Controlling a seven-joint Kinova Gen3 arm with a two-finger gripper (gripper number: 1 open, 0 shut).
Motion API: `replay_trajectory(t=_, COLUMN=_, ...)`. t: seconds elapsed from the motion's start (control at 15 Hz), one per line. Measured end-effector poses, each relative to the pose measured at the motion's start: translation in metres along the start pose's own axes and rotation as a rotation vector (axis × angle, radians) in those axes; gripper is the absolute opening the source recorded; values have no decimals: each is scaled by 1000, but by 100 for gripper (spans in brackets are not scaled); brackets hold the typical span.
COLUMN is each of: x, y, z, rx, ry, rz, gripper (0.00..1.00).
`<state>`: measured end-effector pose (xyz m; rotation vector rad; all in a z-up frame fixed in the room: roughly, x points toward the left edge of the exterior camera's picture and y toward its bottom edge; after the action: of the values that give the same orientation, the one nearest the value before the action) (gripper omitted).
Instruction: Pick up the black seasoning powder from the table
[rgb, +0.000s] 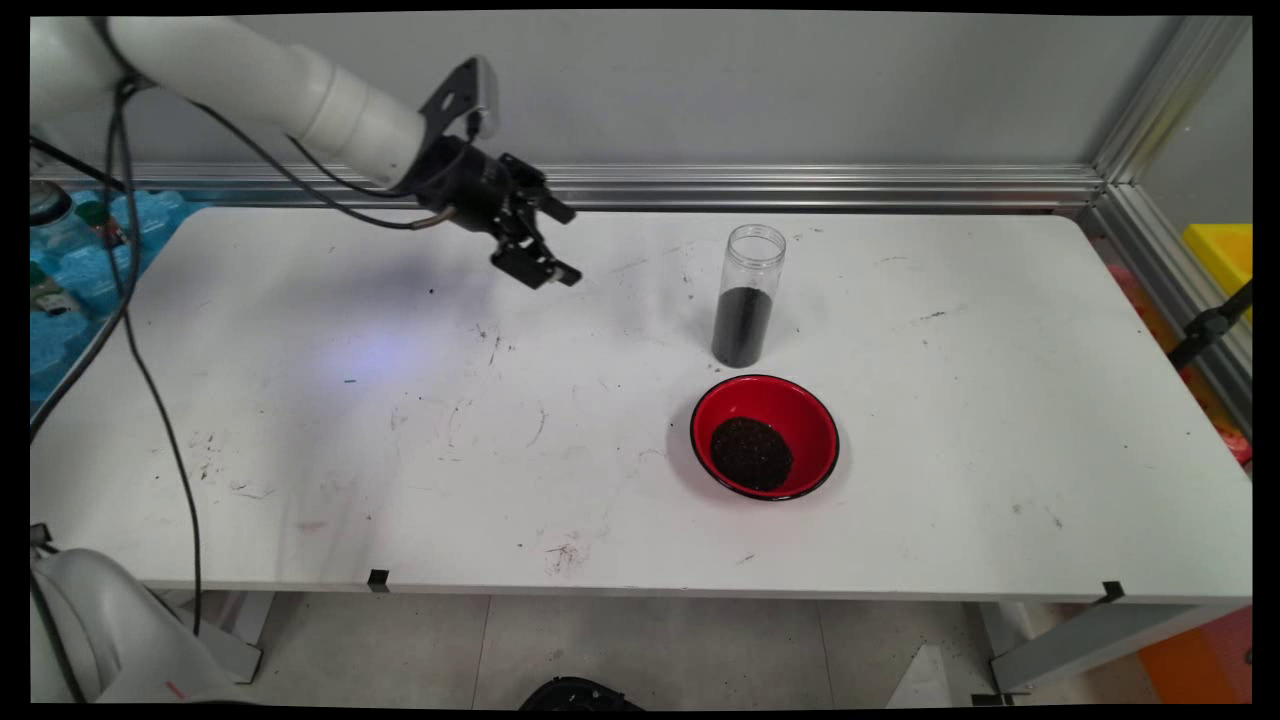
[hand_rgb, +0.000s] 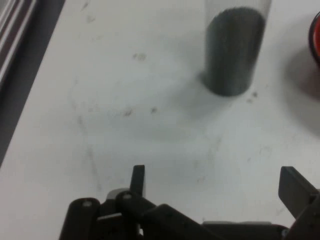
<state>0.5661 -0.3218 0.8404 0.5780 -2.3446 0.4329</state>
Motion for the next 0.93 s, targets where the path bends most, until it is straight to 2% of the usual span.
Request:
replay_trajectory(t=0.4, x=27, y=-6, z=49, rx=-64, ry=33, rz=47, gripper=100)
replay_trajectory(t=0.93, x=42, y=-11, z=114, rx=-111, ry=84, rz=36, gripper=100)
